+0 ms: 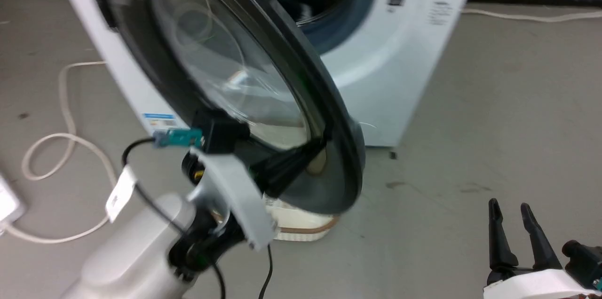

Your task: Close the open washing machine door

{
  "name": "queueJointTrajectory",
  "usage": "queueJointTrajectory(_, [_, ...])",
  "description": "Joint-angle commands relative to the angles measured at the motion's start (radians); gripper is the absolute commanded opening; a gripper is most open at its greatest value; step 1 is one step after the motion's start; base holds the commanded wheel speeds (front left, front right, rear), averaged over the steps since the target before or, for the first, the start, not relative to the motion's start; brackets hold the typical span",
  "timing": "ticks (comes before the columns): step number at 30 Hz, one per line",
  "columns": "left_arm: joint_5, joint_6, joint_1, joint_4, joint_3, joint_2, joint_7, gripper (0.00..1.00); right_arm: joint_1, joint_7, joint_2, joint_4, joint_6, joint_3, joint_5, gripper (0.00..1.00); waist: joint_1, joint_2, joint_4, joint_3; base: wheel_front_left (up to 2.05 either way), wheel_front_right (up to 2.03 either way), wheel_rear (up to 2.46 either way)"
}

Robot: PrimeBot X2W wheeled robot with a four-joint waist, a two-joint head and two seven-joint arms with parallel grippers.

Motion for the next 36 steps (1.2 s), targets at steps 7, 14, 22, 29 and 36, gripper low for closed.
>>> queueJointTrajectory(7, [0.057, -0.004, -0.192, 0.242, -0.058, -0.087, -0.061, 0.0, -0.018, -0.004, 0.0, -0.021, 0.001, 0.02, 0.018, 1.0, -0.0001, -0.0001, -0.126, 0.058, 0.0, 0.0, 0.0])
queueJointTrajectory(14, [0.076, -0.004, -0.309, 0.411, -0.085, -0.124, -0.132, 0.0, -0.026, -0.004, 0.0, -0.032, 0.001, 0.03, 0.027, 1.0, -0.0001, -0.0001, -0.155, 0.073, 0.0, 0.0, 0.0])
queueJointTrajectory(22, [-0.076, -0.004, -0.331, 0.394, -0.109, -0.114, -0.102, 0.0, -0.007, -0.005, 0.0, -0.029, 0.001, 0.016, 0.017, 1.0, -0.0001, -0.0001, -0.098, 0.028, 0.0, 0.0, 0.0])
queueJointTrajectory(29, [-0.129, -0.002, -0.31, 0.355, -0.017, -0.038, -0.244, 0.0, 0.004, -0.005, 0.0, -0.015, 0.001, 0.009, -0.005, 1.0, -0.0001, -0.0001, -0.019, -0.037, 0.0, 0.0, 0.0])
queueJointTrajectory(36, [0.036, 0.134, -0.227, 0.389, 0.087, 0.054, -0.403, 0.0, 0.018, -0.005, 0.0, -0.002, 0.001, 0.008, -0.011, 1.0, -0.0001, -0.0001, 0.058, -0.097, 0.0, 0.0, 0.0])
